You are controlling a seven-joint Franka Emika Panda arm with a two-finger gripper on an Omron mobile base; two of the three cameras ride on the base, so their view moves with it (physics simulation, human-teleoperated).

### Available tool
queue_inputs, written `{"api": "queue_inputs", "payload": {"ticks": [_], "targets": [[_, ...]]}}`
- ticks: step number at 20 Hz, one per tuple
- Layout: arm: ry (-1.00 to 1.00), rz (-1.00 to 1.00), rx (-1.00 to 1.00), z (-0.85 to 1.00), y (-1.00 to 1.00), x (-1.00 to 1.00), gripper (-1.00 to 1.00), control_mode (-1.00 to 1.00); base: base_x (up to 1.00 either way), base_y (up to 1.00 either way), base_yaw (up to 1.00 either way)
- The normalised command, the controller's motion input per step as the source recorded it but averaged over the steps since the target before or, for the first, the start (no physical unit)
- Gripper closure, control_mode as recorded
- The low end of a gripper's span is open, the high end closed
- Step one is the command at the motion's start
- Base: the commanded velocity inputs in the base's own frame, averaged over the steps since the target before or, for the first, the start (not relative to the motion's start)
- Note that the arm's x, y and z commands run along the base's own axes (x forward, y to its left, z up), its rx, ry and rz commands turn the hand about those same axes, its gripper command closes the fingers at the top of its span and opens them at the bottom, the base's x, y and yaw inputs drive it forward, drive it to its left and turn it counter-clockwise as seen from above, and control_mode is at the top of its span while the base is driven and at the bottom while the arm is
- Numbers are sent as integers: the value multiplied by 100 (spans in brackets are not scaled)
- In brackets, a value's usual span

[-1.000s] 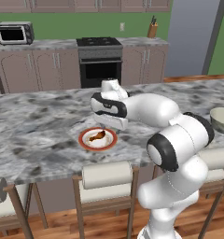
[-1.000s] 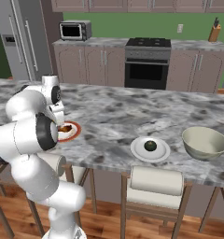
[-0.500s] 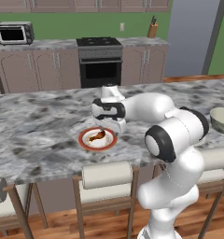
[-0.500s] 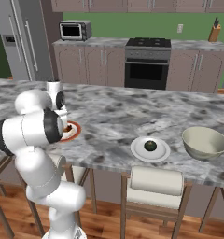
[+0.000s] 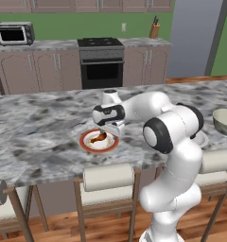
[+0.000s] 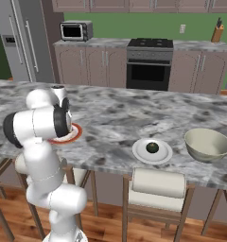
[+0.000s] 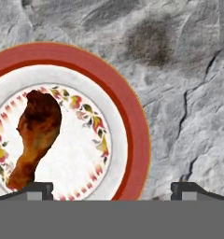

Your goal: Pick the chicken drumstick and squash from their plates and place them in the bowl. Then put the bowl in the fridge.

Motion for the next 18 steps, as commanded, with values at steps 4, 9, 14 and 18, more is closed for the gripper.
{"api": "queue_inputs", "payload": {"ticks": [4, 9, 14, 18], "targets": [[0, 0, 0, -17, 12, 45, -100, -100, 0, 0, 0], [0, 0, 0, -15, 20, 44, -100, -100, 0, 0, 0], [4, 0, 0, -24, 16, 36, -100, -100, 0, 0, 0], [4, 0, -2, -29, 9, 32, -100, -100, 0, 0, 0]]}}
